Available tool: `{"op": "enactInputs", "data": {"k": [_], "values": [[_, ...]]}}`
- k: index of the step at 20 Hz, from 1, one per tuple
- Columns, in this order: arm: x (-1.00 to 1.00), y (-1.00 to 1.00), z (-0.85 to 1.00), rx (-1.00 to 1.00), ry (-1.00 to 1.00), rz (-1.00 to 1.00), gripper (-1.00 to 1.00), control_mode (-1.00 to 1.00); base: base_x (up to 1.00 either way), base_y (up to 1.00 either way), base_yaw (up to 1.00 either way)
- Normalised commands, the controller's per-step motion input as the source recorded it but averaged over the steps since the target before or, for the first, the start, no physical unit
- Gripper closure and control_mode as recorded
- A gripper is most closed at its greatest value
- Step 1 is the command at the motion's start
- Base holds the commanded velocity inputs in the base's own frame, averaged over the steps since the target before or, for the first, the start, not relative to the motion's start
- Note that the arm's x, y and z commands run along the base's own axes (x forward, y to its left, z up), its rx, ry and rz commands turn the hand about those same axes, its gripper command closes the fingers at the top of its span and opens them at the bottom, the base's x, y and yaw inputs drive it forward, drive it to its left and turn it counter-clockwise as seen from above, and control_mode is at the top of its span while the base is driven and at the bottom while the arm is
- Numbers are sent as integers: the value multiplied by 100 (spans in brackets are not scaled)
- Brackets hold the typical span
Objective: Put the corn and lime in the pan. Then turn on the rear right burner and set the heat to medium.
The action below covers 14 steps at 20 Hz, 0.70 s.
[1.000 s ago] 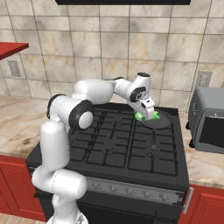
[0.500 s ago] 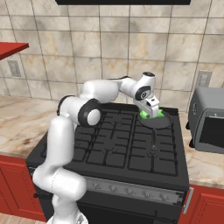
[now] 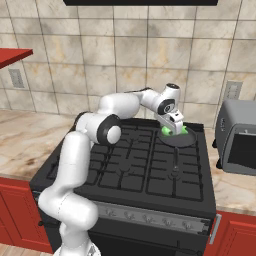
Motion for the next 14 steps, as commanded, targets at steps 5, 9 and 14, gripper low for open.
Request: {"op": "enactInputs", "data": {"k": [5, 9, 14], "values": [[5, 0, -48, 4, 0, 0, 100, -100, 0, 0, 0], [0, 0, -16, 1, 0, 0, 100, -100, 0, 0, 0], [0, 0, 0, 0, 0, 0, -100, -100, 0, 0, 0]]}}
